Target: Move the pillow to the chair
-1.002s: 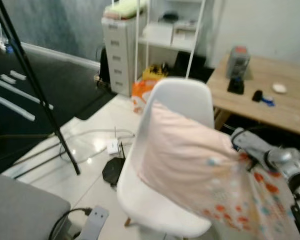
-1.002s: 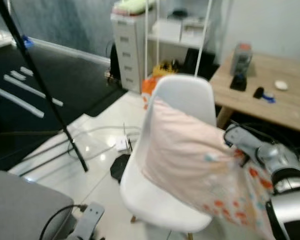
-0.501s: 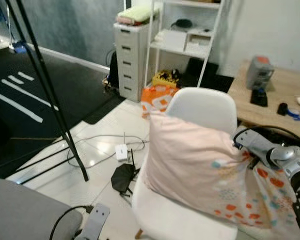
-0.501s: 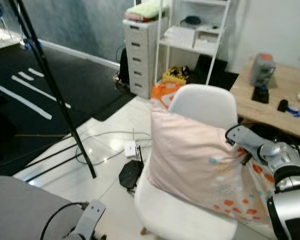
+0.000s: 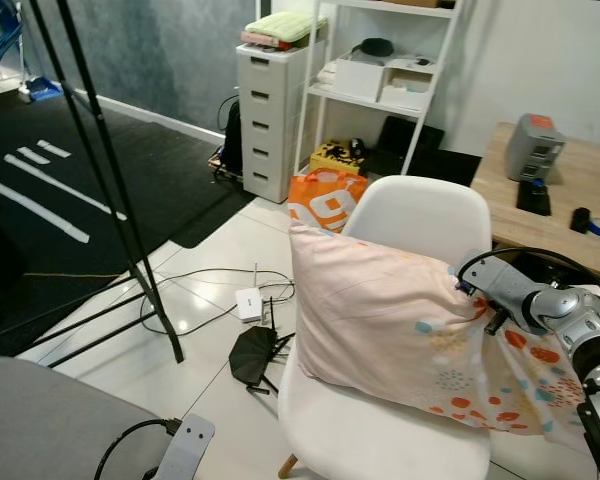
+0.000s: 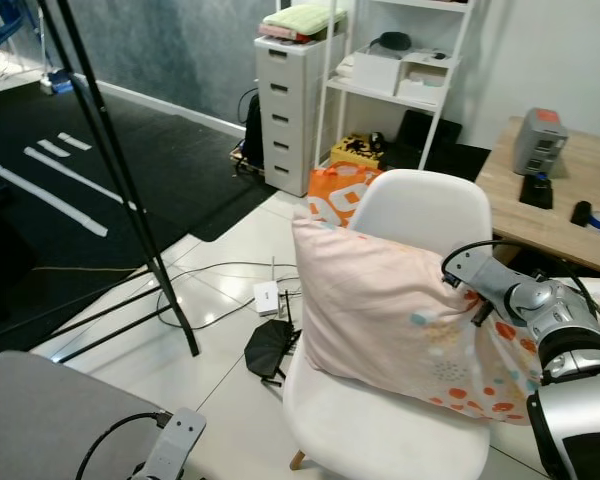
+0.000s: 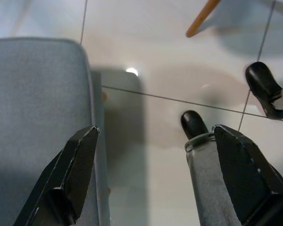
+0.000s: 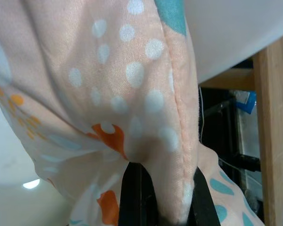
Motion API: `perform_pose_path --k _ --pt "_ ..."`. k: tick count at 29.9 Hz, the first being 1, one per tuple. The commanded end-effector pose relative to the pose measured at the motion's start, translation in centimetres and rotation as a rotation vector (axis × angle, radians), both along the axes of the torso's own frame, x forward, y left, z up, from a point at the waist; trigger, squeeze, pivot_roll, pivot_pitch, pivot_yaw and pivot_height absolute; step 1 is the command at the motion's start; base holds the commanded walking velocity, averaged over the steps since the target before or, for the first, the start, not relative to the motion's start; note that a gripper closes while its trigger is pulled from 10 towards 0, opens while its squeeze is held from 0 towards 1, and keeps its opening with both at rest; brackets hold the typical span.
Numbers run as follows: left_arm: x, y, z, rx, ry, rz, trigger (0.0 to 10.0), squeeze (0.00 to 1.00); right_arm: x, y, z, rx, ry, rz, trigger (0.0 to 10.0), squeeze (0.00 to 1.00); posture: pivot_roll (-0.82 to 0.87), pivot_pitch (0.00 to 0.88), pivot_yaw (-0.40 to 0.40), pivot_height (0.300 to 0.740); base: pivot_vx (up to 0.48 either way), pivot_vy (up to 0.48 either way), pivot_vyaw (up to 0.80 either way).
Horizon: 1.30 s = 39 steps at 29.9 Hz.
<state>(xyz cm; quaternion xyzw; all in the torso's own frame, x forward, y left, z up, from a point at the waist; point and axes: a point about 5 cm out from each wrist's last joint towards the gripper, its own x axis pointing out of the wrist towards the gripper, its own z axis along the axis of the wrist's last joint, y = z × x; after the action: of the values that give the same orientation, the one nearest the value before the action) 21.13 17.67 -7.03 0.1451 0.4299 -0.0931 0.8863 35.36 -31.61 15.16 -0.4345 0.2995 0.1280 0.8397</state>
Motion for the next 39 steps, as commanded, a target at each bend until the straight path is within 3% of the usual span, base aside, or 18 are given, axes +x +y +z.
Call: perform_pose_path --k 1,10,18,21,26,31,36,39 --pt "-0.6 0.0 -0.3 -0.010 0.020 0.007 10.0 0.00 0.8 0.9 1.0 0.016 -0.051 0.044 10.0 0.00 -0.21 0.044 -0.030 0.740 0.000 -0.300 0.00" --pt "-0.5 0.0 -0.3 -0.013 0.024 0.013 10.0 0.00 0.9 1.3 0.9 0.023 -0.046 0.071 10.0 0.00 -0.21 0.050 -0.032 0.740 0.000 -0.434 0.00" --pt "-0.4 0.1 -0.3 -0.010 0.015 0.029 10.0 0.00 1.0 2.4 0.2 0.023 -0.035 0.121 10.0 0.00 -0.21 0.049 -0.031 0.740 0.000 0.000 0.00" --pt "-0.4 0.1 -0.2 -0.012 0.012 0.032 10.0 0.00 1.2 4.3 -0.7 0.091 0.003 0.196 10.0 0.00 -0.21 0.047 -0.033 0.740 0.000 0.000 0.00" --pt "-0.4 0.0 -0.2 -0.014 0.010 0.031 10.0 0.00 1.1 5.3 -1.2 0.152 0.042 0.243 10.0 0.00 -0.21 0.047 -0.033 0.740 0.000 0.000 0.00" --pt "-0.3 -0.1 -0.2 -0.022 0.016 0.007 10.0 0.00 0.6 7.9 -2.1 0.316 0.159 0.410 10.0 0.00 -0.21 0.049 -0.034 0.740 0.000 -0.288 0.00" --pt "-0.3 0.0 -0.2 -0.023 0.017 0.015 10.0 0.00 0.6 9.2 -1.6 0.434 0.192 0.485 10.0 0.00 -0.20 0.049 -0.034 0.740 0.000 -0.480 0.00" --pt "-0.3 0.0 -0.2 -0.025 0.014 0.023 10.0 0.00 0.6 9.4 -1.5 0.452 0.197 0.496 10.0 0.00 -0.20 0.052 -0.031 0.740 0.000 -0.435 0.00"
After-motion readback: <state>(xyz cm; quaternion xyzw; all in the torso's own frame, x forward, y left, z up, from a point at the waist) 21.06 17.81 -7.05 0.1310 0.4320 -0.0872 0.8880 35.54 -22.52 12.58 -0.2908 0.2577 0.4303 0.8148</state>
